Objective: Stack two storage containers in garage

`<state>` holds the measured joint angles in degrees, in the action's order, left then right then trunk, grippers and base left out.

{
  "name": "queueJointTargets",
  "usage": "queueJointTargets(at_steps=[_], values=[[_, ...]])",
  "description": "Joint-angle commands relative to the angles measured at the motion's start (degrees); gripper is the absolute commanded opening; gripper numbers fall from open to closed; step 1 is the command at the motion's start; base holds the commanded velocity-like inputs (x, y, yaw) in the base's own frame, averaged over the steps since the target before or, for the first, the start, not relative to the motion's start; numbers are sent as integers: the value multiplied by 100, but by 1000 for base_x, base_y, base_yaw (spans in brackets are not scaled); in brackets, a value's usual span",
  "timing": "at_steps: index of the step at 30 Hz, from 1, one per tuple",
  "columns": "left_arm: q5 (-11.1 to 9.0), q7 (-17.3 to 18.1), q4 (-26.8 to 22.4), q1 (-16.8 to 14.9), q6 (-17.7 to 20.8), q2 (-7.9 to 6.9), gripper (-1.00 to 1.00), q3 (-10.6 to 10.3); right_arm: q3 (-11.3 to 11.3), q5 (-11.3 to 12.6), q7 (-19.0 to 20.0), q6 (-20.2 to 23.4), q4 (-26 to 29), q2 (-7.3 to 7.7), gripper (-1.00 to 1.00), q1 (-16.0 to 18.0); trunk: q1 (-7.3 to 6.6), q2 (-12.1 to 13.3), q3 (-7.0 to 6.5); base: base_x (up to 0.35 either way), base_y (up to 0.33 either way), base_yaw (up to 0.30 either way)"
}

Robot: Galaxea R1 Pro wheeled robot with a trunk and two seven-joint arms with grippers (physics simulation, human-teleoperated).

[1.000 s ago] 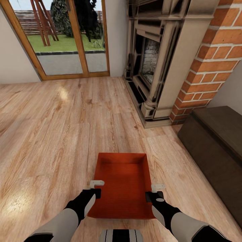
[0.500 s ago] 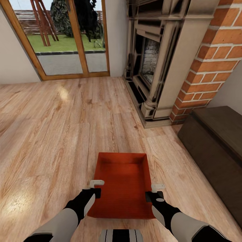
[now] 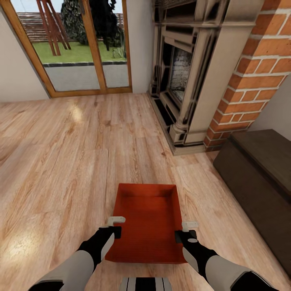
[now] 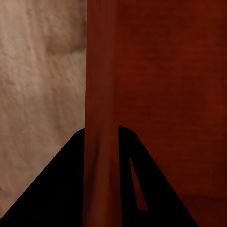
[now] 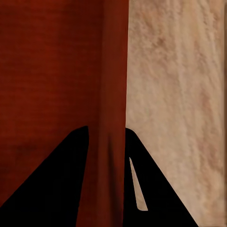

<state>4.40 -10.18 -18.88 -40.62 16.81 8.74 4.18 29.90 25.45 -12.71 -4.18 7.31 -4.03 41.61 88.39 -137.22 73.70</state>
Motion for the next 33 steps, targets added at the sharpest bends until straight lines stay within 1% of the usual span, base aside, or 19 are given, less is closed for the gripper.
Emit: queueJointTargets(at_steps=[1,33], values=[[9,-11,-2,1,33,5,-100,12,24,39,-4,-30,-1,0,-100,5,-23,40,-15,0,0,0],[8,-11,0,1,41,5,-100,30,24,28,-4,-65,77,-1,-100,5,-726,1324,-589,0,0,0]])
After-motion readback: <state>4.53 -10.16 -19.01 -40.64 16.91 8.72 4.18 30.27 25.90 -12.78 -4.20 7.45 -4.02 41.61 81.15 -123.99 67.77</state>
